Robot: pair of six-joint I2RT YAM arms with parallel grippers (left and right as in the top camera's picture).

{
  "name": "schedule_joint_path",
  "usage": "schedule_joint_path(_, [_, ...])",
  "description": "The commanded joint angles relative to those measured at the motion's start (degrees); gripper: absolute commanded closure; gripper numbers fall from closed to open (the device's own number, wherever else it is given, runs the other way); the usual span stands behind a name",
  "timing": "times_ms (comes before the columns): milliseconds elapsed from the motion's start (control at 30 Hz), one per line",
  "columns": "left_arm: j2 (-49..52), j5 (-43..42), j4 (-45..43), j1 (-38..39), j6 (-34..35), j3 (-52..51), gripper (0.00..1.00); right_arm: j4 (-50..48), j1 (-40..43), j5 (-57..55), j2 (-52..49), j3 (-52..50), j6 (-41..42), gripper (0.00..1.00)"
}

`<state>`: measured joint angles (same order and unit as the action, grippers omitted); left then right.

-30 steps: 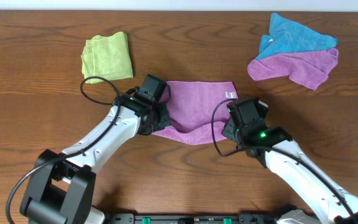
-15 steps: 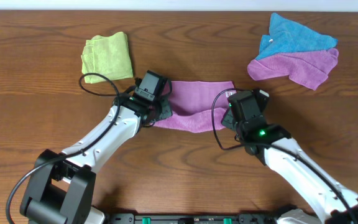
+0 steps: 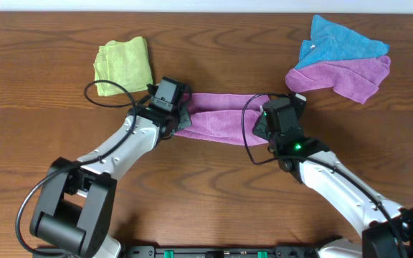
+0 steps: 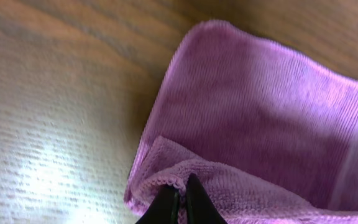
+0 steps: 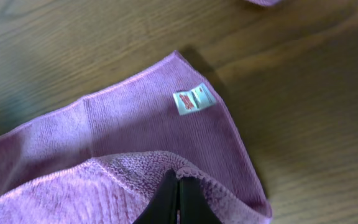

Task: Fold the cloth
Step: 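Lay the bottom edge onto the top edge with both grippers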

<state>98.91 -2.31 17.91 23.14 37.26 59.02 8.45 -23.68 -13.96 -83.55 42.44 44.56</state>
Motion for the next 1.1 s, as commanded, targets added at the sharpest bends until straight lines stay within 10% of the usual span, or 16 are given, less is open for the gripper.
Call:
schedule_joint_path(0, [0.4, 1.9, -1.2, -0.7, -0.4, 0.9, 0.94, -1.0, 0.4, -0.9, -1.2, 0.7, -2.0, 0.99])
schedule_joint_path(1067, [6.1, 4.2, -12.5, -0.7, -0.9, 0.9, 0.90, -11.8, 2.0, -5.6, -9.4, 0.7, -6.1, 0.99])
